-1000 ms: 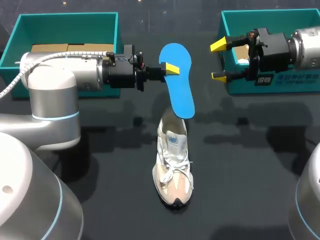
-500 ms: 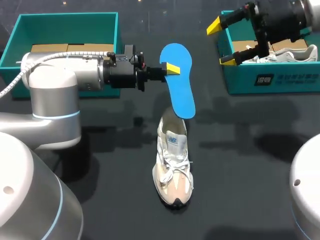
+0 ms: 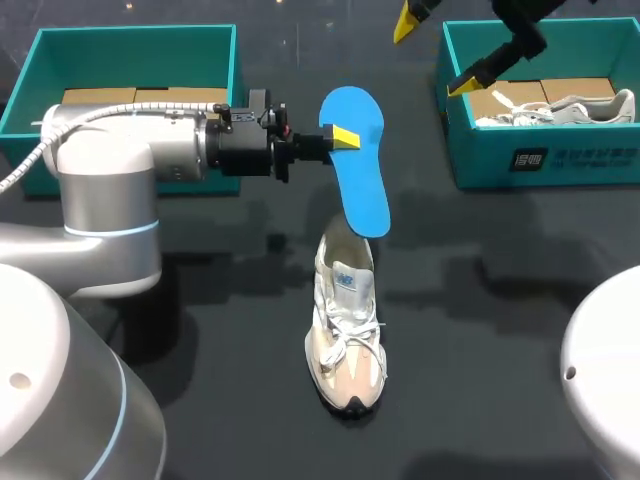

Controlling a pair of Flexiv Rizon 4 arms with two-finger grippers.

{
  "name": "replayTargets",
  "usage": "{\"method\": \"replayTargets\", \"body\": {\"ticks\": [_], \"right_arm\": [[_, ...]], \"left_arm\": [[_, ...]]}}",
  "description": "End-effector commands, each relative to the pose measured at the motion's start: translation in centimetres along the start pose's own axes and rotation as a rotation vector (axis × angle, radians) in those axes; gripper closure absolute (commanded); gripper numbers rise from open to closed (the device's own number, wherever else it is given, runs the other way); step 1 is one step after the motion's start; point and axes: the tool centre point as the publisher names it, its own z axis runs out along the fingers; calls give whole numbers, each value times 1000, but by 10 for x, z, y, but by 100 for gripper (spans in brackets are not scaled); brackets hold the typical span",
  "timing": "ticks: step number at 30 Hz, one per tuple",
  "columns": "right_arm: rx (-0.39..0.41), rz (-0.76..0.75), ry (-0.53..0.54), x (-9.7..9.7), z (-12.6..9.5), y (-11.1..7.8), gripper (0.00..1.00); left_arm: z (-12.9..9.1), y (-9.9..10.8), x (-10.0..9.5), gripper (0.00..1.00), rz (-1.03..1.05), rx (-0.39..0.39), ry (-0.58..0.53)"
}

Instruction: Take the shoe out of the shoebox, open the shoe tongue, remove and reinsert the insole, then place the shoe into the shoebox

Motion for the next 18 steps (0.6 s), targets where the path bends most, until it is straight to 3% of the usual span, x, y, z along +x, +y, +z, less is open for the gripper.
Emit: {"method": "replayTargets", "body": {"ticks": [1,9,18], "right_arm": [[1,8,-431,15,2,0,0],[-6,-8,-572,37,11,-4,0],[-20,-52,-628,50,21,-4,0]], "left_arm": [[2,0,-1,100,1,1,1],[2,0,-1,100,1,1,1],[2,0,-1,100,1,1,1]]}}
